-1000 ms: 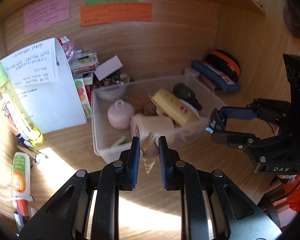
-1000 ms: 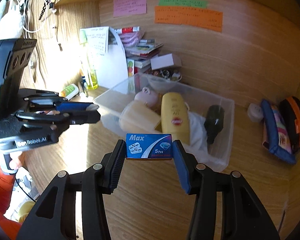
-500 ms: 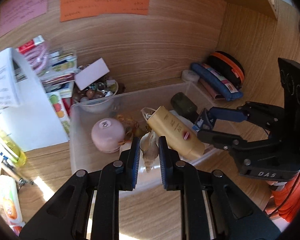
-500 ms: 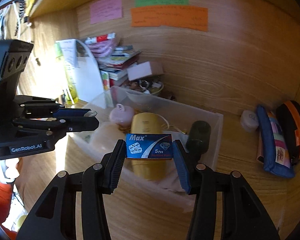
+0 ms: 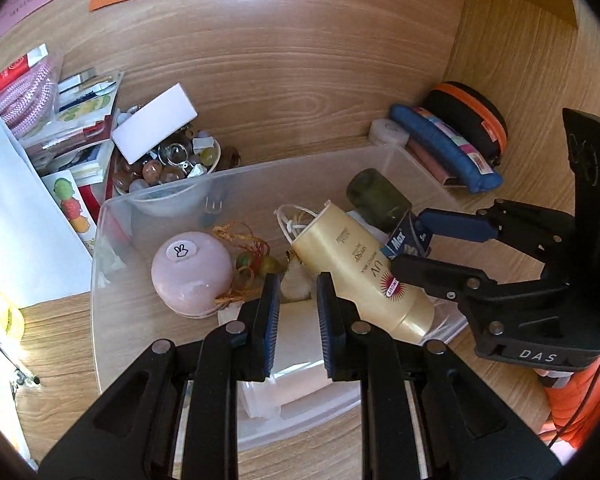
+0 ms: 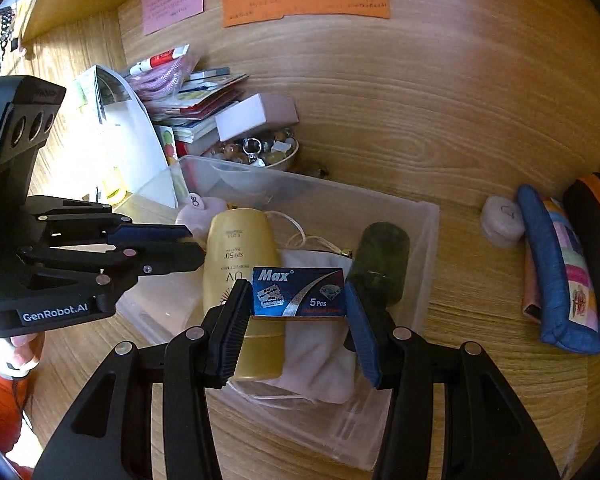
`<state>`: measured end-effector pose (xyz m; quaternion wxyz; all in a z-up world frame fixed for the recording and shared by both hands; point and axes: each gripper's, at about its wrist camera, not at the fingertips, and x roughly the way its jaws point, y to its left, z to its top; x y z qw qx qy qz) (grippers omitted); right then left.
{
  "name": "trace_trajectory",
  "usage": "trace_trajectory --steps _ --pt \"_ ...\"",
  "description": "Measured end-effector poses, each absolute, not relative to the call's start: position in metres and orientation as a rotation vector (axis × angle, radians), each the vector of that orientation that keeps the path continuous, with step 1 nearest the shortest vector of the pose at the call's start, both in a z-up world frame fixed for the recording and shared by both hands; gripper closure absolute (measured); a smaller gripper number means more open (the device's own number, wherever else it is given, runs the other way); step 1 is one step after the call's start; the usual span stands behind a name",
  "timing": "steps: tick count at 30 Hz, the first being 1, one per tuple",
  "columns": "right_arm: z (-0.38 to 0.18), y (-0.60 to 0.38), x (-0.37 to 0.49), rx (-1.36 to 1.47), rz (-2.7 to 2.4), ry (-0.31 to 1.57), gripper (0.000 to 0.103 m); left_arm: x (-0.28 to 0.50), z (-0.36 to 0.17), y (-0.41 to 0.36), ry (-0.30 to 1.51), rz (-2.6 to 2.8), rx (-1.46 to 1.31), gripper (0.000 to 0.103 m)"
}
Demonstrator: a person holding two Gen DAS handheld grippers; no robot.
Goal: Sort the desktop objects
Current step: 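Lower the blade pack and seashell into the clear box and release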
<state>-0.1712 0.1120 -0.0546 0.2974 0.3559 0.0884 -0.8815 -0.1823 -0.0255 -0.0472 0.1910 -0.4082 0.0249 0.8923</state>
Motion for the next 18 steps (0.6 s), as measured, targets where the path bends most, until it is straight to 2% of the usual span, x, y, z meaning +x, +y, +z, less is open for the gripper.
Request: trace_trajectory --steps 8,12,15,18 --pt "-0.054 0.109 -0.167 0.913 -2.368 0.283 0.058 -0.182 -0.050 -0.028 0.091 2.522 -1.131 0.085" --pt "-0.053 0.112 -0.166 0.896 -2.386 0.281 0.048 -0.180 -0.049 -0.025 0.118 2.535 -1.121 0.082" --pt "-0.051 0.112 -0.165 0.879 -2.394 0.281 0.045 -0.176 -0.047 -0.022 0.137 2.547 -1.096 0.070" --pt "-0.049 0.113 -0.164 0.863 -2.404 0.277 0.041 -0.172 -0.043 -0.023 0.167 2.614 -1.068 0.042"
